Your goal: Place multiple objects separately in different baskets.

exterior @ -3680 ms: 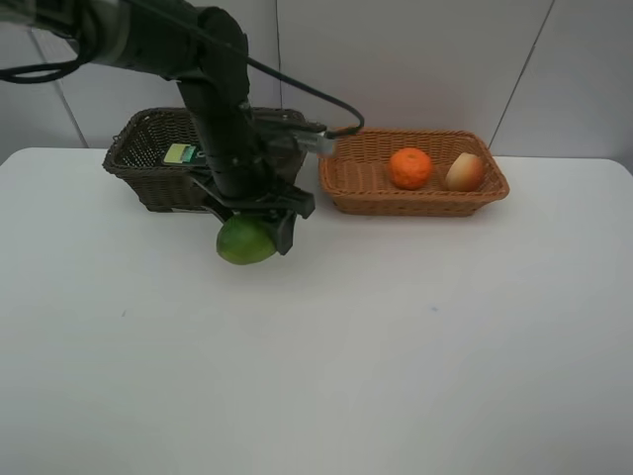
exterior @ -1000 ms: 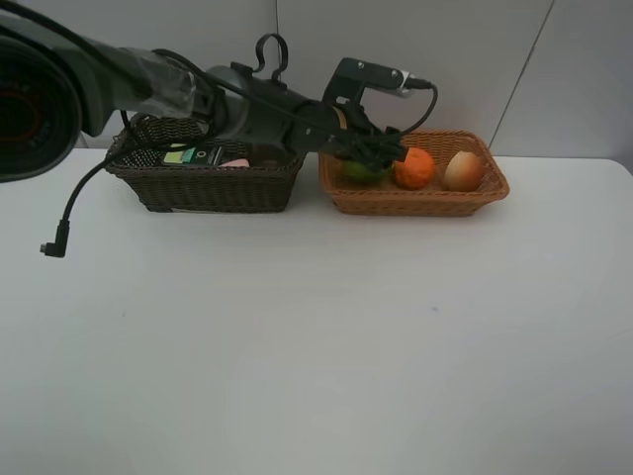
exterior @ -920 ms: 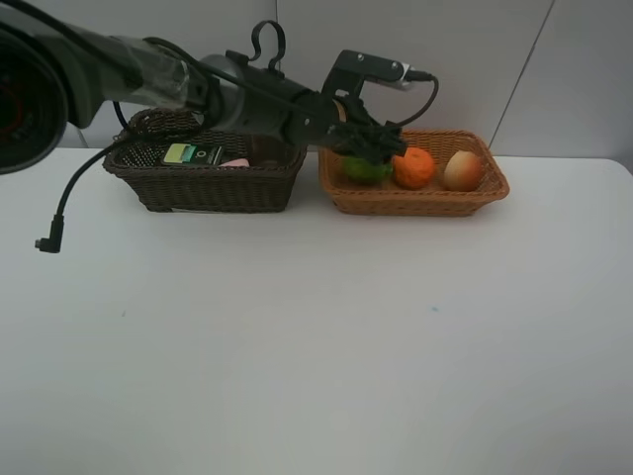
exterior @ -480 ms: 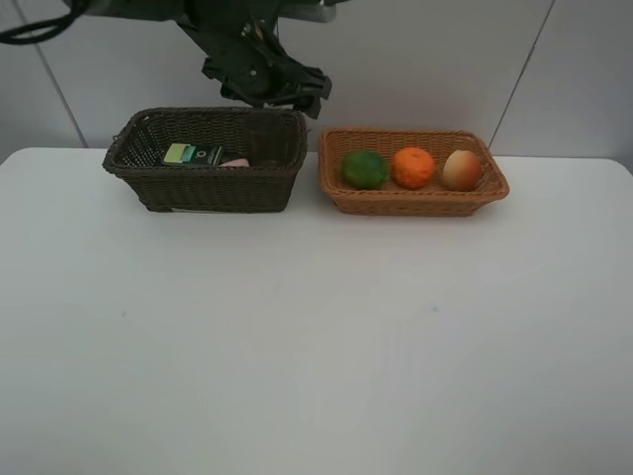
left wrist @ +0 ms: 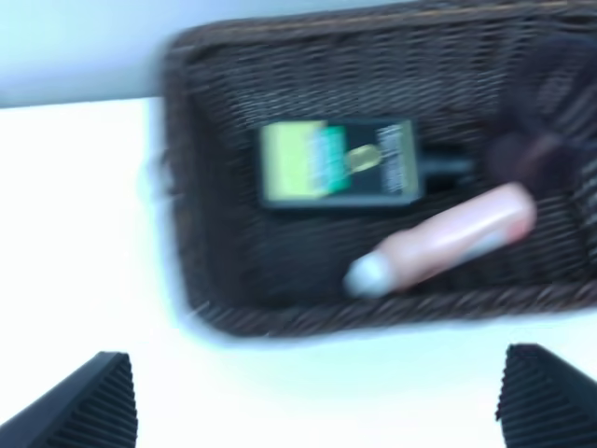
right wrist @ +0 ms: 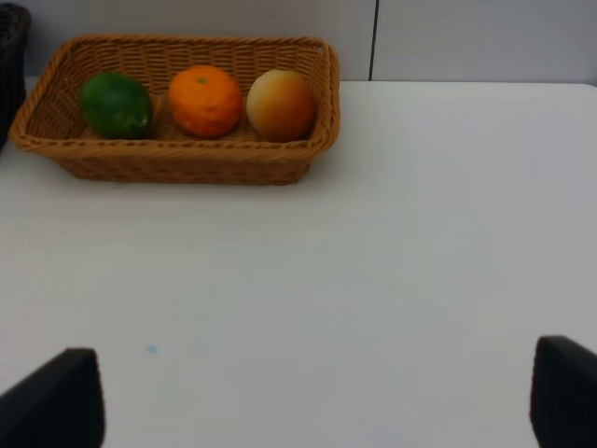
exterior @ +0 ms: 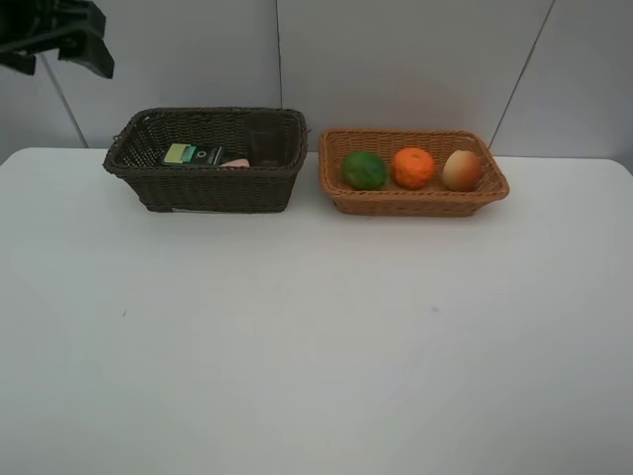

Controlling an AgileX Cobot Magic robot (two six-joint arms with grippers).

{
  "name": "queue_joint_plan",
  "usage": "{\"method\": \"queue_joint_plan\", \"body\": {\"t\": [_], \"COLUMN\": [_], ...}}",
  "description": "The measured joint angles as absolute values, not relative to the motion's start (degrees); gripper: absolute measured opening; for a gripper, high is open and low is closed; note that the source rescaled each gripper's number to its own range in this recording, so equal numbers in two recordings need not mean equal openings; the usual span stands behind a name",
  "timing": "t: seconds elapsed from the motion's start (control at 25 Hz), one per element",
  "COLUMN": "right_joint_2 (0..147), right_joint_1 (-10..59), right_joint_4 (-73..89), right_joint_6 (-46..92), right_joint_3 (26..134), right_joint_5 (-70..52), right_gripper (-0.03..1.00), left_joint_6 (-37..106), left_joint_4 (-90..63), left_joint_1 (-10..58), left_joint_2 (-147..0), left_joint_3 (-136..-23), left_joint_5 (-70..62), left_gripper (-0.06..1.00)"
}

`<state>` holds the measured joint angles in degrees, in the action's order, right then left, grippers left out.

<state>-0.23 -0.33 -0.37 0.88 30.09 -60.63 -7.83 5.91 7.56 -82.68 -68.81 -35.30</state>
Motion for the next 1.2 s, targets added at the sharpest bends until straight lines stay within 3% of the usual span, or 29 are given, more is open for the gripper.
{"method": "queue_joint_plan", "body": {"t": [0.56,1.2], "right_joint_2": [-0.23,-0.23], "right_joint_1": [-0.33,-0.33], "right_joint_4": [-0.43,-0.43], "right_joint_6": [0.88,0.88], "right_joint_3": [30.09,30.09], "right_joint_5": [-60.63,-60.63], "right_gripper": [0.97,0.97], "left_joint_6": [-4.26,-3.87], "left_joint_4": [5.43,-0.51], "left_joint_1": [5.00,5.00], "left_joint_2": [-38.19,-8.36], "left_joint_3": [-49.55,-38.91], "left_joint_5": [-50.12,-64.92], "left_gripper": [1.00,1.00]}}
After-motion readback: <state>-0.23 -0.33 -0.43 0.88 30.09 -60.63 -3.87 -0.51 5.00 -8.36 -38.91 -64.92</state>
